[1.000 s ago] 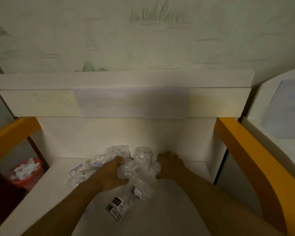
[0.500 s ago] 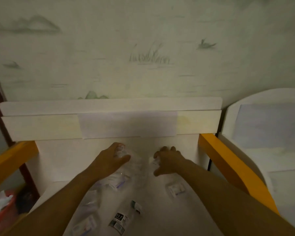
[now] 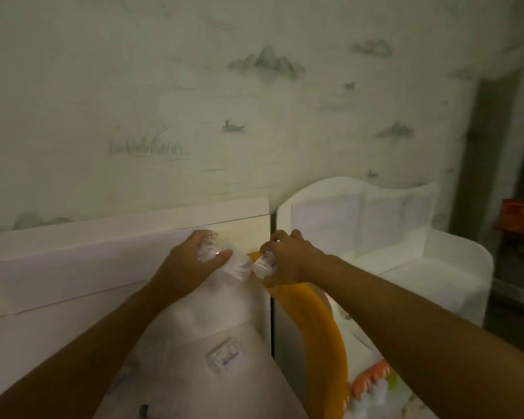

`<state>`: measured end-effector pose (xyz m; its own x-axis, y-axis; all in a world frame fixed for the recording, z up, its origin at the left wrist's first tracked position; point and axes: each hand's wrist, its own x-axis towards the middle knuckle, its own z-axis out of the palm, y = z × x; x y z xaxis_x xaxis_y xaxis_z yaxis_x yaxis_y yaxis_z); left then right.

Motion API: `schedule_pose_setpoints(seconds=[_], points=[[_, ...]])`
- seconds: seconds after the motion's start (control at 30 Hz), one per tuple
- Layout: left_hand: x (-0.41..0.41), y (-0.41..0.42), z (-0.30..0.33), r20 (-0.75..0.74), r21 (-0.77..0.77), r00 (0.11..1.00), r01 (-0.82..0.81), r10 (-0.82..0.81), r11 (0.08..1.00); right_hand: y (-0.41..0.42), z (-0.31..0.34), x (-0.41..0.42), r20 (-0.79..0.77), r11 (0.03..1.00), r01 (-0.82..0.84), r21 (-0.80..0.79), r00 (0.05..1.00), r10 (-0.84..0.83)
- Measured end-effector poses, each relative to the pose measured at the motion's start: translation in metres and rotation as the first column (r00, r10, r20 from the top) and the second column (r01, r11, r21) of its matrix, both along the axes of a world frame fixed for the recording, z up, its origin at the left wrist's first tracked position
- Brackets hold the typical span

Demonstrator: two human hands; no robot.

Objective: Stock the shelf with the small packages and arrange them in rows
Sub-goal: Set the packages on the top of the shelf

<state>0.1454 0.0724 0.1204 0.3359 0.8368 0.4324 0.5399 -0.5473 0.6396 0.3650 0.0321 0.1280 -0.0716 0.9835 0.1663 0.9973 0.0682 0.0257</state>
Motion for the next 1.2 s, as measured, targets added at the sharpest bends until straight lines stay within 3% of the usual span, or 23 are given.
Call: schedule_pose_setpoints(seconds=[0.17,0.53,0.8,1.2], points=[[0.086,-0.011,0.016,0.07,0.012,0.99,0.124,-0.125,0.992,-0.025,0.005,0.077,-0.066,0.996,0.086,0.015,0.994,-0.085],[0.292,-0.029,0.009,-0.271,-0.004,0.909,0.328,-0.317,0.945,-0.088,-0.002,0.28,-0.101,0.974,0.227,-0.015,0.969,-0.227],[0.399,-0.02,-0.034,-0.359,-0.101,0.873,0.316,-0.331,0.943,-0.098,-0.052,0.397,-0.179,0.954,0.262,-0.147,0.941,-0.286],[0.476,0.069,-0.107,-0.494,-0.189,0.813,0.246,-0.308,0.951,-0.036,-0.113,0.476,-0.223,0.935,0.272,-0.23,0.92,-0.322]])
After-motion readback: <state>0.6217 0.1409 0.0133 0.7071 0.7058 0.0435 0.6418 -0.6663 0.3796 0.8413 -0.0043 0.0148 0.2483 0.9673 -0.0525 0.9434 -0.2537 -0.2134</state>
